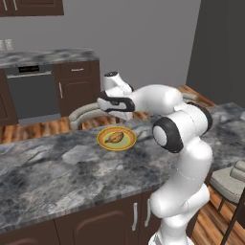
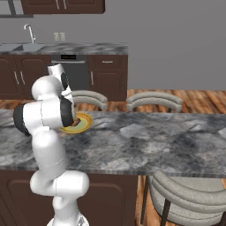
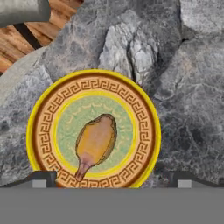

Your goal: Take the chicken drumstick from the fridge and place it on the digital scale on the counter by the fridge. Wait a few seconds for a reading, then move it to the plate on the dining counter.

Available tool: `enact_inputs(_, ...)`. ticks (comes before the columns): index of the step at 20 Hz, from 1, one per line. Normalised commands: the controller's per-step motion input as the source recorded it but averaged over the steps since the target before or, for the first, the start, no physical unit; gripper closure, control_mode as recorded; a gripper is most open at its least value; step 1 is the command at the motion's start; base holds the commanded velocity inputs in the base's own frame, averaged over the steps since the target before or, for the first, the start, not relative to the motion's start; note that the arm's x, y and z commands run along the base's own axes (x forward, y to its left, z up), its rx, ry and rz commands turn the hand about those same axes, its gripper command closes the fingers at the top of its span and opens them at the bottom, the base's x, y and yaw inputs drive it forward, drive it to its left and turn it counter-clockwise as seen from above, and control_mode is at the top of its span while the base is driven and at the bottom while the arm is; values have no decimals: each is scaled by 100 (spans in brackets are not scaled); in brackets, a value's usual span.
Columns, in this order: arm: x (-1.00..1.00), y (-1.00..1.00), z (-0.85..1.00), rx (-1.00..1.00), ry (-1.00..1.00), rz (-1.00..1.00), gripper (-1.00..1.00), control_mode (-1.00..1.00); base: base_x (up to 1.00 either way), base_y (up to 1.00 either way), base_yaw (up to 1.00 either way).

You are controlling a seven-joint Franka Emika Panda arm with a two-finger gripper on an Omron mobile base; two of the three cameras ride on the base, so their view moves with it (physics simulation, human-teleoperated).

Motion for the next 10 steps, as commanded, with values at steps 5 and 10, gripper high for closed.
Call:
enact_inputs(5,-100,-20,98,2,-28,3,-100,-100,0,0,0)
enact_inputs(10,-100,-30,62,6,-5,6,-100,-100,0,0,0)
